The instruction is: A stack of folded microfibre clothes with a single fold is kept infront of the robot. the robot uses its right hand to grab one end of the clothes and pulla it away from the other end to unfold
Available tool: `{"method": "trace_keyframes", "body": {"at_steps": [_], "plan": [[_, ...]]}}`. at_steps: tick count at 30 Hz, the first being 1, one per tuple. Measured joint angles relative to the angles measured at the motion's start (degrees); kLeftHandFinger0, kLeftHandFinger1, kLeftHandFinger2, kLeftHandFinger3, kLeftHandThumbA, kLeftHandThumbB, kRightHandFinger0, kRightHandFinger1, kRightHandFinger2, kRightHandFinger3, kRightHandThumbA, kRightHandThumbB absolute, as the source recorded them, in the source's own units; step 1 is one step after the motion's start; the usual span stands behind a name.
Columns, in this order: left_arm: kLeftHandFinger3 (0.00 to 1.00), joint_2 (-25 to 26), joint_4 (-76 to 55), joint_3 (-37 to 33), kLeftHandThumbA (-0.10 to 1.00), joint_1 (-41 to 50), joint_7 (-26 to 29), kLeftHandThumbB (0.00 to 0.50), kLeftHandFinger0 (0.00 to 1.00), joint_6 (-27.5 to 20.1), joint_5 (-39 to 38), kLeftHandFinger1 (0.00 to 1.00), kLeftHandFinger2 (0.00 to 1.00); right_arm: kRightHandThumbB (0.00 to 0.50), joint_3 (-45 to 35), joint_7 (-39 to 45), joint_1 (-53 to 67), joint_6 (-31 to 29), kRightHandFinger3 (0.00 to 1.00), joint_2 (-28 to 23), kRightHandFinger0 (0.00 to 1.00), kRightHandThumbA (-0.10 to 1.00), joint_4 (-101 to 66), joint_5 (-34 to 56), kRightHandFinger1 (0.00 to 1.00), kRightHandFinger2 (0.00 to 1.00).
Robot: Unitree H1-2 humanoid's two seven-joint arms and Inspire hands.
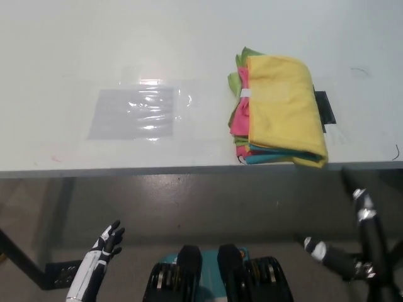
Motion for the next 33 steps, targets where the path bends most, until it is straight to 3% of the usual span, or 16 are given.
{"method": "trace_keyframes", "body": {"at_steps": [3,6,12,18,26,31,33], "plan": [[1.0,0.0,0.0,0.0,1.0,0.0,-0.2,0.131,1.0,0.0,0.0,1.0,1.0,0.282,-0.9,0.1,-5.4,3.3,1.0,0.0,1.0,0.99,-4.3,-3.3,1.0,1.0],[1.0,0.0,0.0,-0.1,1.0,0.0,-0.4,0.151,1.0,0.0,0.0,1.0,1.0,0.276,-1.1,0.5,-12.3,6.9,1.0,0.0,1.0,1.0,-6.3,-7.2,1.0,1.0],[1.0,0.0,0.0,-0.1,1.0,0.0,-0.6,0.144,1.0,0.0,0.0,1.0,1.0,0.294,-0.9,1.5,-26.3,14.2,1.0,0.0,1.0,1.0,-4.1,-13.1,1.0,1.0],[1.0,0.1,0.0,-0.1,1.0,0.0,-0.8,0.154,1.0,0.0,0.0,1.0,1.0,0.28,0.2,1.7,-40.2,21.4,1.0,0.1,1.0,1.0,7.4,-17.4,1.0,1.0],[1.0,0.4,-0.5,-0.1,1.0,-0.2,-1.2,0.179,1.0,-0.1,0.0,1.0,1.0,0.346,2.3,1.5,-54.1,29.1,1.0,0.2,1.0,1.0,27.1,-19.8,1.0,1.0],[1.0,0.5,-1.2,-0.3,1.0,-0.3,-1.5,0.173,1.0,-0.2,0.1,1.0,1.0,0.314,3.5,-0.1,-59.2,31.7,1.0,0.5,1.0,1.0,39.8,-20.1,1.0,1.0],[1.0,0.5,-1.2,-0.4,1.0,-0.2,-1.6,0.206,1.0,-0.2,0.2,1.0,1.0,0.309,4.1,-0.5,-59.9,32.5,1.0,0.5,1.0,1.0,43.3,-20.2,1.0,1.0]]}}
